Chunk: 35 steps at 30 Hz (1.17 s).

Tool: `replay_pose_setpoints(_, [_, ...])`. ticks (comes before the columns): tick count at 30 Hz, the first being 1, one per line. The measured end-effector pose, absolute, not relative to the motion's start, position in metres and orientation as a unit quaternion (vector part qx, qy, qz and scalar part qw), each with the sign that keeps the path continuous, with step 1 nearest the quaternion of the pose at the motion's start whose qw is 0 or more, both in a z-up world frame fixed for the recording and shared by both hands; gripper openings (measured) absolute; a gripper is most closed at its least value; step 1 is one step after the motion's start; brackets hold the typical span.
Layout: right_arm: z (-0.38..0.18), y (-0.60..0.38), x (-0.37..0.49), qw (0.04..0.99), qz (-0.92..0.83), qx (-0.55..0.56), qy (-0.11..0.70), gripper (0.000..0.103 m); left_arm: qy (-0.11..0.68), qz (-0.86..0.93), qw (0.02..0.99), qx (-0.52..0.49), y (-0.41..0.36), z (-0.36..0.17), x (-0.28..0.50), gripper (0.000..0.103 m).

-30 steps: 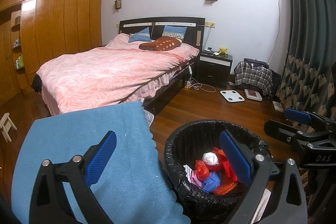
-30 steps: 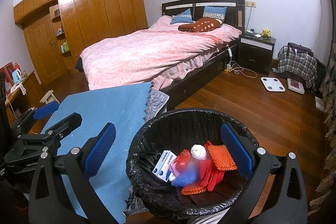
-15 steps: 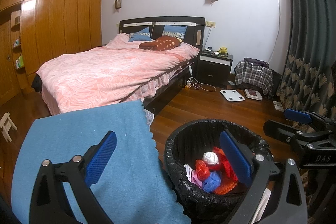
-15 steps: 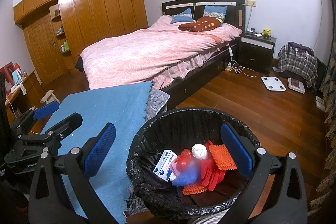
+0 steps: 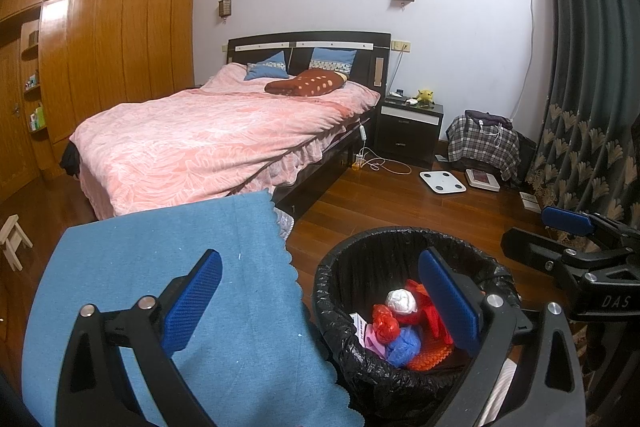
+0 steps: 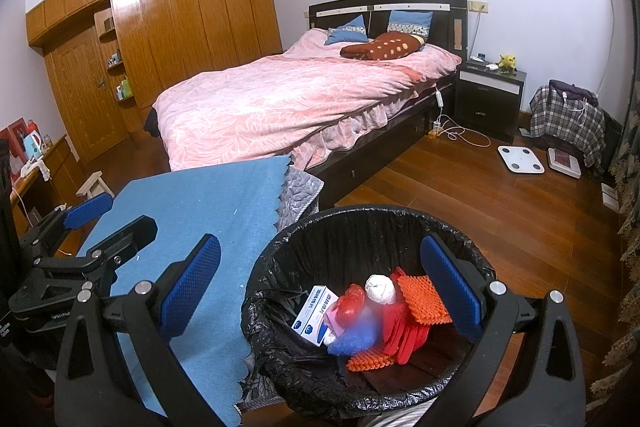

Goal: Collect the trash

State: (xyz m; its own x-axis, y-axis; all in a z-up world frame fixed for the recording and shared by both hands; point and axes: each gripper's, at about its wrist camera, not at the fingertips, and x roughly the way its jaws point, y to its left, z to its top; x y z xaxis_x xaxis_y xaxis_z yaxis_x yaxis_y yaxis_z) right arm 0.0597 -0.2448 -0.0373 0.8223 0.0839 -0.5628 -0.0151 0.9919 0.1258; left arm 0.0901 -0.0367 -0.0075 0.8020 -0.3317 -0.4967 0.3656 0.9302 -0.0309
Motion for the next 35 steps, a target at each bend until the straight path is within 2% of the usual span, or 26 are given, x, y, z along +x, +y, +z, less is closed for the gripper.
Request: replay_pose_setpoints(35, [-0.0361,-0.2432,0.0593,0.952,0.027,0.057,0.299,0.097,0.258,-0.184,0.948,0.033,-0.0347,-0.0093,0.0911,0.097])
